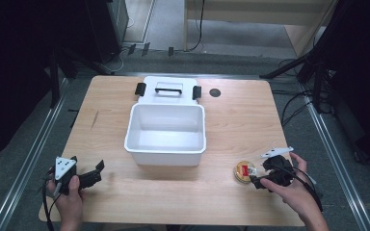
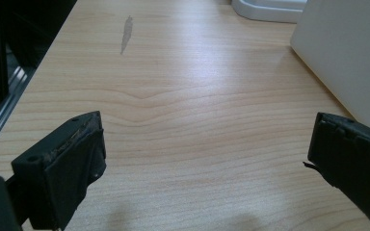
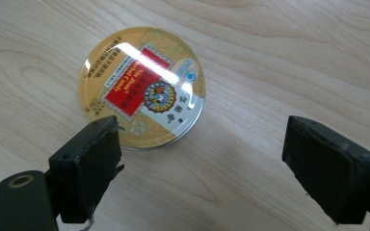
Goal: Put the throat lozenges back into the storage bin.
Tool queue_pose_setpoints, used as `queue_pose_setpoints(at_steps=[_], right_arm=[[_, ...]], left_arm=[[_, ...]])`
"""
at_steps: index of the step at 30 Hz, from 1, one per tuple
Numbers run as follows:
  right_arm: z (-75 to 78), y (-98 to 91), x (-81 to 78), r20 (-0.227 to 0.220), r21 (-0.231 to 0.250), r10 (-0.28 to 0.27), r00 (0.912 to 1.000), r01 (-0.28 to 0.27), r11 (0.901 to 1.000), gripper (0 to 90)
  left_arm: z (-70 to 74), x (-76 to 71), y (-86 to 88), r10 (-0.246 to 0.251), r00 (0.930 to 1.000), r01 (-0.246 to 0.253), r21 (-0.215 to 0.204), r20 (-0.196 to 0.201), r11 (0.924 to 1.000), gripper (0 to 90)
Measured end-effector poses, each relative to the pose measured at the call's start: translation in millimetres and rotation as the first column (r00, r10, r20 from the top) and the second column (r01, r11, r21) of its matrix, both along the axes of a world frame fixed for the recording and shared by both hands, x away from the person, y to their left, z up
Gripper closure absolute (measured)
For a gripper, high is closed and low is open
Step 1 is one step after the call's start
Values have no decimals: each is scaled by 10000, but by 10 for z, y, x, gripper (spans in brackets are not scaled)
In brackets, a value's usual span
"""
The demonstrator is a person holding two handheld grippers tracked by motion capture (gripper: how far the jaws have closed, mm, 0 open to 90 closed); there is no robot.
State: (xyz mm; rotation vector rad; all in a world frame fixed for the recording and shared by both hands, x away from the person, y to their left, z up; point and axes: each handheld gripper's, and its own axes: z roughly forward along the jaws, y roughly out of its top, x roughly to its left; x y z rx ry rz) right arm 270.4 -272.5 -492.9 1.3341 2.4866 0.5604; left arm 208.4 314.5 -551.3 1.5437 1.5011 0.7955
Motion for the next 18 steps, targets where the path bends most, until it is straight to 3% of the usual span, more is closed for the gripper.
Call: queue_pose_setpoints(at_steps=[7,14,18], right_arm=[[73,136,69,-851,-543,629,9944,-676,9962,138],[52,331,173,-1856,-1084,1074,9767,-1290,9857,124],[32,403,197,-2041,-1325,1195,9716,-1484,9800,95]], left_arm=[[-2,12,6,-41,10000,40,-159,-82,9999,2],[-1,16,9,-95,9999,93,-156,-143,9998,1],[-1,19,8,-109,9998,106,-119,-185,9999,1]])
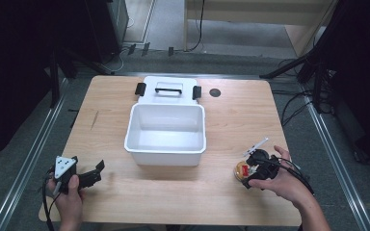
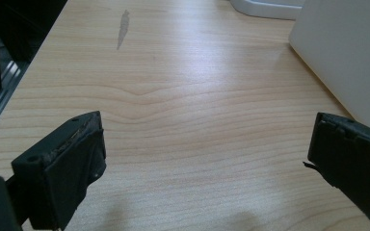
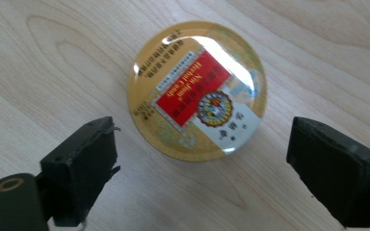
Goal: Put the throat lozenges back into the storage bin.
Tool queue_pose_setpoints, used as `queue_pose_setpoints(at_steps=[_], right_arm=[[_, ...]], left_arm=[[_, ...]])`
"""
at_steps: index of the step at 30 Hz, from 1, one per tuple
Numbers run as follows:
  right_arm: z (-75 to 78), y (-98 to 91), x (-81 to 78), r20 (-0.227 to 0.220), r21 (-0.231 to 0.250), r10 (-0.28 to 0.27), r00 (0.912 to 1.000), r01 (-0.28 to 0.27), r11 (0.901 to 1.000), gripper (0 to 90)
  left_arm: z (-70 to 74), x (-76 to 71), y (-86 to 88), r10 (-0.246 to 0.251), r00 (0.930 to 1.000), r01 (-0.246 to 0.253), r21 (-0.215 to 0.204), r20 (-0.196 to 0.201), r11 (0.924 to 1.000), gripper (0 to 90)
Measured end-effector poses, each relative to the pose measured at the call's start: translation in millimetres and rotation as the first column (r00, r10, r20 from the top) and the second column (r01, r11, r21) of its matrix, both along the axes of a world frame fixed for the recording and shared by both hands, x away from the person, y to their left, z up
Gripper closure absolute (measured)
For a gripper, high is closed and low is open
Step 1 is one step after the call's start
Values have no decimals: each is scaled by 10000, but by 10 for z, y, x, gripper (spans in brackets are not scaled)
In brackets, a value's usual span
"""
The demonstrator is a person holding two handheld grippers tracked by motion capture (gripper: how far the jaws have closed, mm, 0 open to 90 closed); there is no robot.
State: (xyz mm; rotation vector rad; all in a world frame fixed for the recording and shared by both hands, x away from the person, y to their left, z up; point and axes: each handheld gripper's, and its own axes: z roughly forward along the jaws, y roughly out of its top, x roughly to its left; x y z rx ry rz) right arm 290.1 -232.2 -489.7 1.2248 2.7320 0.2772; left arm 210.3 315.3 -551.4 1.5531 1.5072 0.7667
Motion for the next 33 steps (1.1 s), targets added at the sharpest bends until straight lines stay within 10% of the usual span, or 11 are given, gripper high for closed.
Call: queue_pose_setpoints(at_steps=[13,33], right_arm=[[-14,220,137,-648,-651,385,9972,-428,9970,90],[-180,265,277,-1194,-1369,-438,9919,273,9902,165]], left_arm=[[-3,9,-9,-105,9999,105,1,-49,9999,2],[-3,10,0,-149,9998,147,-109,-129,9998,1]])
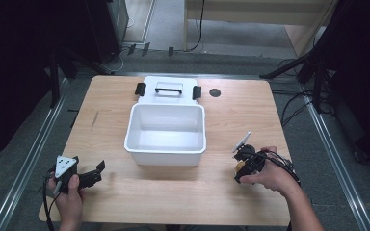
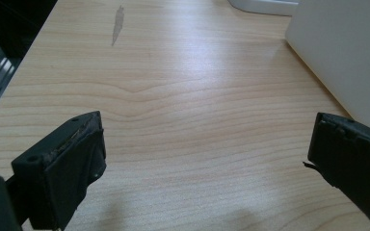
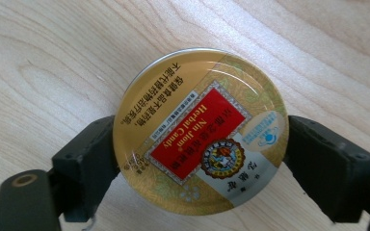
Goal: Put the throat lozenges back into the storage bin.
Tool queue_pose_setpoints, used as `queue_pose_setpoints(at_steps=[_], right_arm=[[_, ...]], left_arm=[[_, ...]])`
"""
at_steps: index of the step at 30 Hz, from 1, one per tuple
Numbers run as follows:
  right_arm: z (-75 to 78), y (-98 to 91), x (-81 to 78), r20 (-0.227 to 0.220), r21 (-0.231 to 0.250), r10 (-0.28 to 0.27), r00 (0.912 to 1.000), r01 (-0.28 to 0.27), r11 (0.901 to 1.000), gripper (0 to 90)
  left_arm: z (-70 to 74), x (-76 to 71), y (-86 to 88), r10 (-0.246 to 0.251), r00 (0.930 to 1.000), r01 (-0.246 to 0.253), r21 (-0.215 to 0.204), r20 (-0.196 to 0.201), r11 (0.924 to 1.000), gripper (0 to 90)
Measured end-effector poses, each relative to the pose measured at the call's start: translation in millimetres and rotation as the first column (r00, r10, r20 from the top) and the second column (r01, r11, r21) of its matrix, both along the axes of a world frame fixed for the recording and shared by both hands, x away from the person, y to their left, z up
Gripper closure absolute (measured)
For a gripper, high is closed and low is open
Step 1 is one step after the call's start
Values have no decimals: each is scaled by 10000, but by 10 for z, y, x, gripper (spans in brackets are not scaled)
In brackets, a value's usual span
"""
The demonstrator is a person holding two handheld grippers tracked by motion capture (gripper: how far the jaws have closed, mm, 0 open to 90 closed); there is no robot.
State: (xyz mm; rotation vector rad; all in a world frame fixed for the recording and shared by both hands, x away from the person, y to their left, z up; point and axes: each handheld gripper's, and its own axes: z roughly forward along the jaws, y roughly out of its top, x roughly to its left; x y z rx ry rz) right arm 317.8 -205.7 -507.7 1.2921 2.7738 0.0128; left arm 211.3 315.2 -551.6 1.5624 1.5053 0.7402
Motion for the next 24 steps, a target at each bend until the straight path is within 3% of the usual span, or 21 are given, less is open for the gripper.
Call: queue_pose_setpoints(at_steps=[9,24], right_arm=[[-23,-67,8,69,360,-170,9998,167,9992,204],[128,-78,59,76,690,122,9999,-127,9975,205]], left_arm=[[0,-1,0,-25,10000,25,-7,-26,10000,1],[0,-1,-3,-29,10000,29,20,-13,10000,2]])
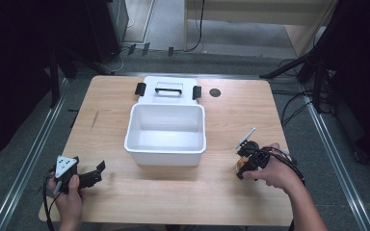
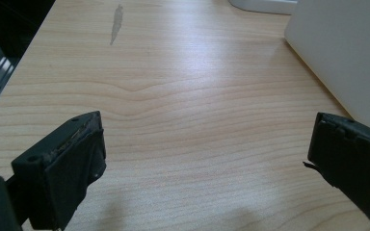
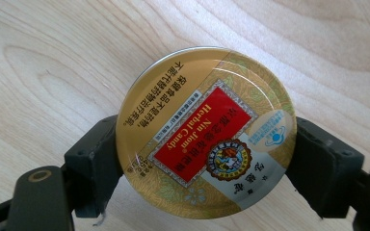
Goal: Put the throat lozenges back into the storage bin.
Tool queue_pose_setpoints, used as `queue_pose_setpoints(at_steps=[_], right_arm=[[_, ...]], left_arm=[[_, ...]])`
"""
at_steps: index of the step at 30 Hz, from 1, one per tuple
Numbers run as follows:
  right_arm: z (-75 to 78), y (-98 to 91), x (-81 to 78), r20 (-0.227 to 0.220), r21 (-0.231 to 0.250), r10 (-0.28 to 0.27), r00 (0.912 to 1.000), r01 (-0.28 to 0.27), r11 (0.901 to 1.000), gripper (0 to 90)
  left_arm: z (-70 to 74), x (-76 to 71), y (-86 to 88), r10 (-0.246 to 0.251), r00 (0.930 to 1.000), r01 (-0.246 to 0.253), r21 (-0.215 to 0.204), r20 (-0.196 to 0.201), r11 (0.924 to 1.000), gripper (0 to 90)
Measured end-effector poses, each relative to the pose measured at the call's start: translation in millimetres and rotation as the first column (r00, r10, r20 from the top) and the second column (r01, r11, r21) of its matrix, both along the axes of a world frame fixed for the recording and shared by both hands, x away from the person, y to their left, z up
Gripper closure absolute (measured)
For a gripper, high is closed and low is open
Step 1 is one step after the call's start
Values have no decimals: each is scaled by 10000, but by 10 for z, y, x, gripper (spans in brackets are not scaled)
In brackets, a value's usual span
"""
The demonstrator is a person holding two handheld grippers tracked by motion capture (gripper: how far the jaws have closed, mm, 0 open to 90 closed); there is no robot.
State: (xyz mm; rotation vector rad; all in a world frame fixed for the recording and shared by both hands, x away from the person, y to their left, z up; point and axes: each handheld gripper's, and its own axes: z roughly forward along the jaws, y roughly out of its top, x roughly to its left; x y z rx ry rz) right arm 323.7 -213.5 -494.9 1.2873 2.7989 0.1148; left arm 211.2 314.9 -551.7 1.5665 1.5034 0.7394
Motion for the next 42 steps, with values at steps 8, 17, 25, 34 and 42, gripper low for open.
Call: queue_pose_setpoints(at_steps=[8,17,25,34,42], right_arm=[[83,16,57,171,213,453,9988,-457,9987,205],[235,90,154,402,62,950,9947,-953,9954,205],[378,149,243,514,22,1013,9935,-1016,9948,204],[511,230,348,523,-19,1233,9910,-1234,9924,205],[636,303,447,531,-7,1373,9891,-1375,9905,205]], left_arm=[[1,4,2,-44,10000,44,-8,-58,10000,1],[-2,6,4,-103,9999,102,-127,-92,9999,1],[-6,10,30,-109,9999,105,-406,-116,9991,1],[-6,17,41,-121,9997,112,-493,-188,9987,1],[-8,22,41,-131,9997,119,-531,-228,9985,1]])
